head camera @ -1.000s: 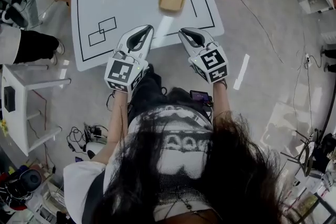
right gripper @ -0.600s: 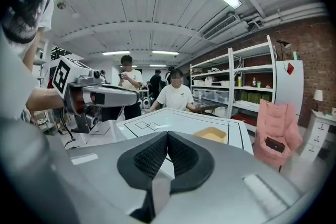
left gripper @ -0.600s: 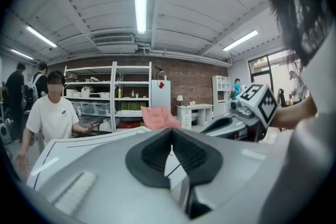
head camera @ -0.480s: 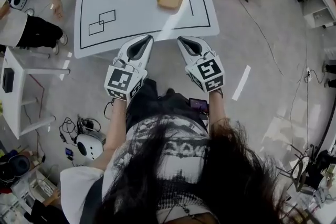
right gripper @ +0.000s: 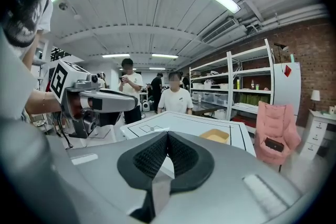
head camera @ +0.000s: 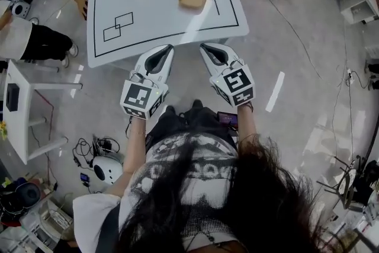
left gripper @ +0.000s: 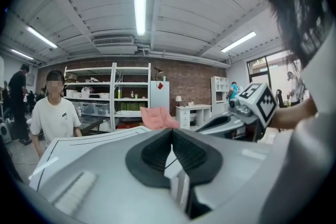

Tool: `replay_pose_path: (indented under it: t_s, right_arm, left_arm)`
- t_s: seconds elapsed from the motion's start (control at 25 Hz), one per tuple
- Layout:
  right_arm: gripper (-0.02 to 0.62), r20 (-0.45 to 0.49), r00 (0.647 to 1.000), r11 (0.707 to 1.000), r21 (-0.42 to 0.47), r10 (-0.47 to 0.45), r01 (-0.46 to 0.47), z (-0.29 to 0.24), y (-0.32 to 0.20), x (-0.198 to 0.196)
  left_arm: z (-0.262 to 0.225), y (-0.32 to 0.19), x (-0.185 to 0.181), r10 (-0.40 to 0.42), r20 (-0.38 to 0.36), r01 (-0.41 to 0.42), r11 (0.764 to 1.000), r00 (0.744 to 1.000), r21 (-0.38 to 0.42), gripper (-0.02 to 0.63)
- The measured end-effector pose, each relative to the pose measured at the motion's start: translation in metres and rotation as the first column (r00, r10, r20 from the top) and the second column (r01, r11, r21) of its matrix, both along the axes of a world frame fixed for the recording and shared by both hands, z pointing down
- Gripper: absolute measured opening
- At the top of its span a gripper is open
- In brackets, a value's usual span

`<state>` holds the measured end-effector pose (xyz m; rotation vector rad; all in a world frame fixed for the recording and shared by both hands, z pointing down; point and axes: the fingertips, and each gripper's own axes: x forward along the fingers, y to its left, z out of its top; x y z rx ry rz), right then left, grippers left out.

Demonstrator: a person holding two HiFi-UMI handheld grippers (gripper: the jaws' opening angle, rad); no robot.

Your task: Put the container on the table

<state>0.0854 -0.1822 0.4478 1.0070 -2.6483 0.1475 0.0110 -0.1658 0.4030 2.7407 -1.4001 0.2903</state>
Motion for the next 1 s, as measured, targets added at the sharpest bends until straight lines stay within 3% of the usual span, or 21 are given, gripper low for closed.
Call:
replay_pose_path:
  t_s: [0.16, 0.56, 1.0]
  right_arm:
    - [0.002, -0.002, 1.000, 1.000, -0.005, 0.028, -0.028, -0.007, 0.018, 0.001]
    - [0.002, 0.015, 0.996, 0.996, 0.011, 0.083, -0.084, -0.027, 0.067, -0.085]
    - [0.002, -0.010, 0.994, 0.994, 0.003, 0.112, -0.112, -0.015, 0.102, -0.124]
  left_arm:
    - [0.001, 0.020, 0.001, 0.026, -0.006, -0.026, 1.000, 1.000, -0.006, 0.000]
    - [0.000, 0.070, -0.089, 0.076, -0.001, -0.076, 0.997, 0.997, -0.021, 0.000]
    - [-0.001, 0.102, -0.127, 0.118, -0.014, -0.118, 0.993, 0.993, 0.015, 0.000]
